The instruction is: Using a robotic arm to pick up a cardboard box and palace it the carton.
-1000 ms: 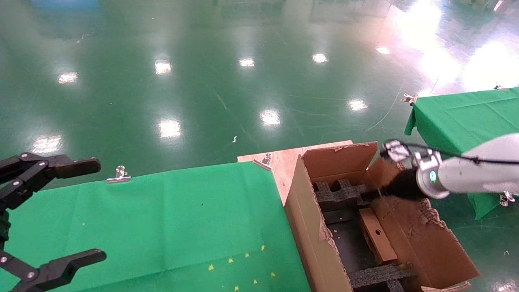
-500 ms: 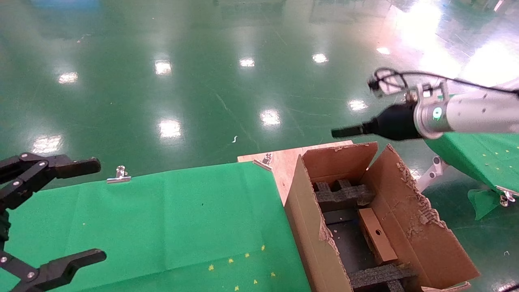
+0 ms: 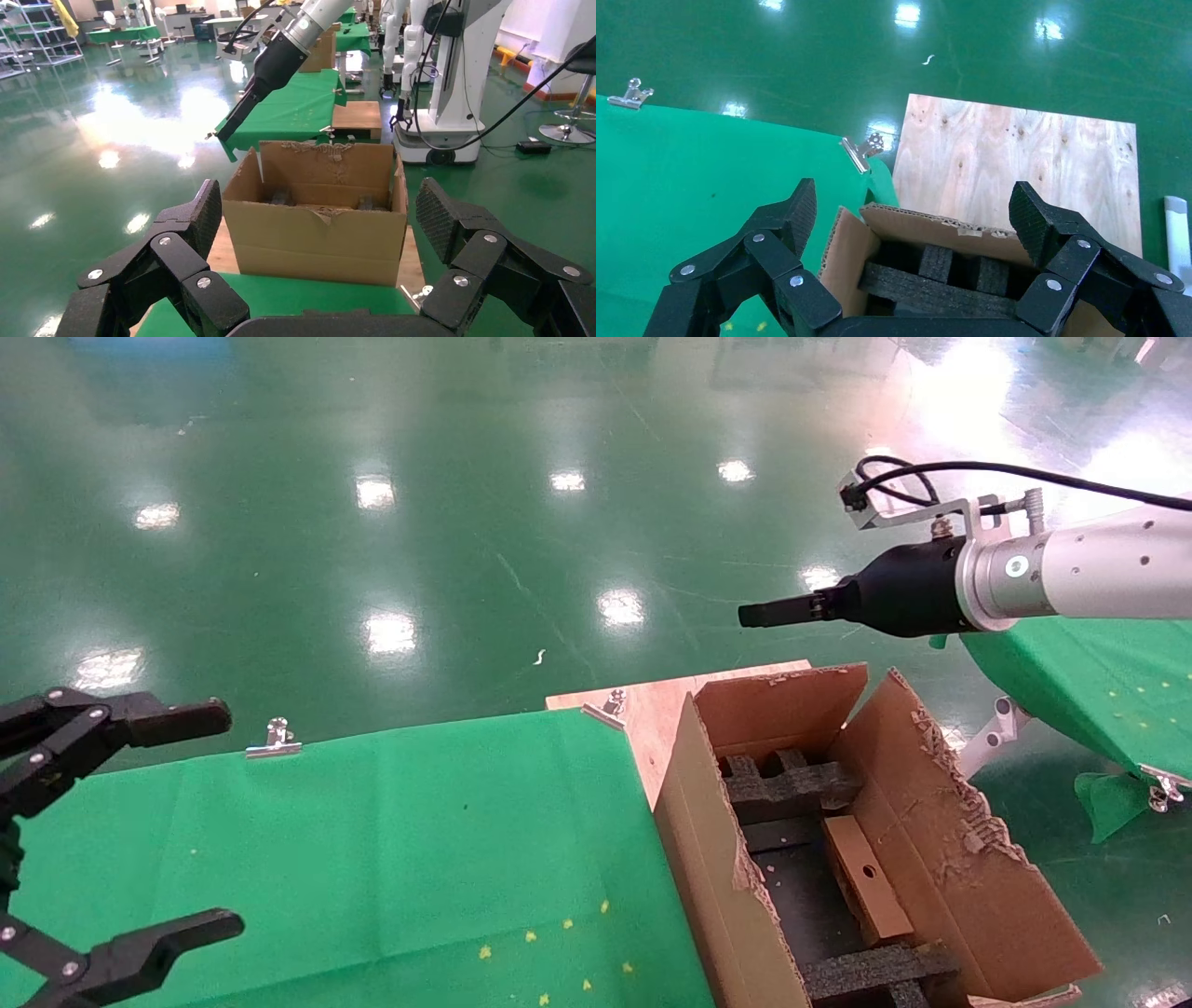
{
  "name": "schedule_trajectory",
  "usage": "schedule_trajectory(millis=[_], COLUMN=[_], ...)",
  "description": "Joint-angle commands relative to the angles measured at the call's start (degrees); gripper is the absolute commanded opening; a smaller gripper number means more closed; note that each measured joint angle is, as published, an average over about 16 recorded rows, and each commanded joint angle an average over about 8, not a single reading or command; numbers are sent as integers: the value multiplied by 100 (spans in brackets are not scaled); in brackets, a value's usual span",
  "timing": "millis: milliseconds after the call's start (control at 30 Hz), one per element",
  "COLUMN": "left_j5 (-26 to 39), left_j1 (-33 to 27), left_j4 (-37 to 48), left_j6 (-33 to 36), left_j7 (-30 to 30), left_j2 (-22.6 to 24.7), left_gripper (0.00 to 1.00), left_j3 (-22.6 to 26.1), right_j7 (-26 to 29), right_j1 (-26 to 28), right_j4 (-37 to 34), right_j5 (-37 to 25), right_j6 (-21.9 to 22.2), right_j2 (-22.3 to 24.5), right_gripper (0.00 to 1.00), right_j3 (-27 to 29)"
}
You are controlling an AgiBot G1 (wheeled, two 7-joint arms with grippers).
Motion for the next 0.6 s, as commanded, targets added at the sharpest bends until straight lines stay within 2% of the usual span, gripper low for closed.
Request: schedule_trajectory(millis=[33, 167, 600], left_j5=[0, -1, -2], left_j1=[0, 0, -2], left_j4=[0, 1, 2], left_j6=[0, 0, 0], left_j7=[0, 0, 2], left_j2=[0, 0, -1], left_gripper=[100, 100, 100], left_j3=[0, 1, 3], right_j7=[14, -264, -1527], right_j1=[-20, -272, -1449], right_j4=[-35, 55, 443], right_j5=[-14, 118, 702], right_j6=[12, -188, -1090], right_j2=[-17, -23, -66], right_gripper=[100, 100, 100], right_j3=[-24, 354, 2068])
